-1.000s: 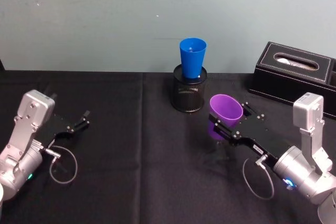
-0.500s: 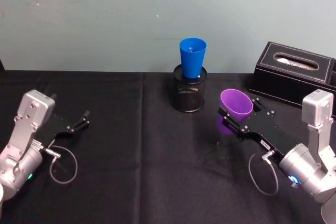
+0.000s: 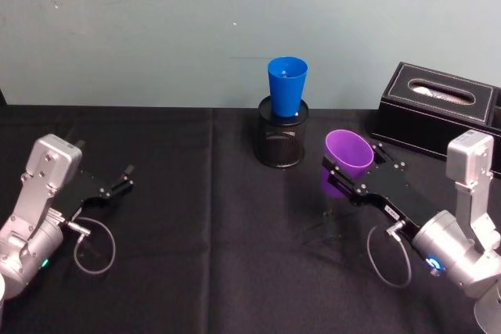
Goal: Pick up one cup with a gripper and tap it against the other cup.
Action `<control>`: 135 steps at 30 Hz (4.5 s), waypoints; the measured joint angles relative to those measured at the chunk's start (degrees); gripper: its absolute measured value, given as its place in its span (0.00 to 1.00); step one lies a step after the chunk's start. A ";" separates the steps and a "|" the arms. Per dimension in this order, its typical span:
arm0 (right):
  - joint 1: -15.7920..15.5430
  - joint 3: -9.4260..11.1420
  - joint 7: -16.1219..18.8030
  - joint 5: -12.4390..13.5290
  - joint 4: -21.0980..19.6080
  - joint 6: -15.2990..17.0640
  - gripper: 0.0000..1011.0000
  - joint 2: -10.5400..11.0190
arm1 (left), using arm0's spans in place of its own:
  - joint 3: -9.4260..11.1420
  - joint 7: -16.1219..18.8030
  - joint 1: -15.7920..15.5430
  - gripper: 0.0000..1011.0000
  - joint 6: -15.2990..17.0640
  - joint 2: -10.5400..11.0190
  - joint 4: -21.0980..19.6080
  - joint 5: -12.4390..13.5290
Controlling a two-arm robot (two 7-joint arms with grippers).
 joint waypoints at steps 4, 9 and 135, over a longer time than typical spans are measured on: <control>1.40 -0.42 0.17 -0.33 1.34 -0.04 0.73 -0.59 | 0.00 0.00 0.00 1.00 0.00 0.00 0.00 0.00; 3.77 -0.97 0.56 -0.60 3.82 -0.15 0.72 -1.52 | 0.00 0.00 0.00 1.00 0.00 0.00 0.00 0.00; 20.32 -3.60 4.30 -2.67 19.65 -0.85 0.72 -6.61 | 0.00 0.00 0.00 1.00 0.00 0.00 0.00 0.00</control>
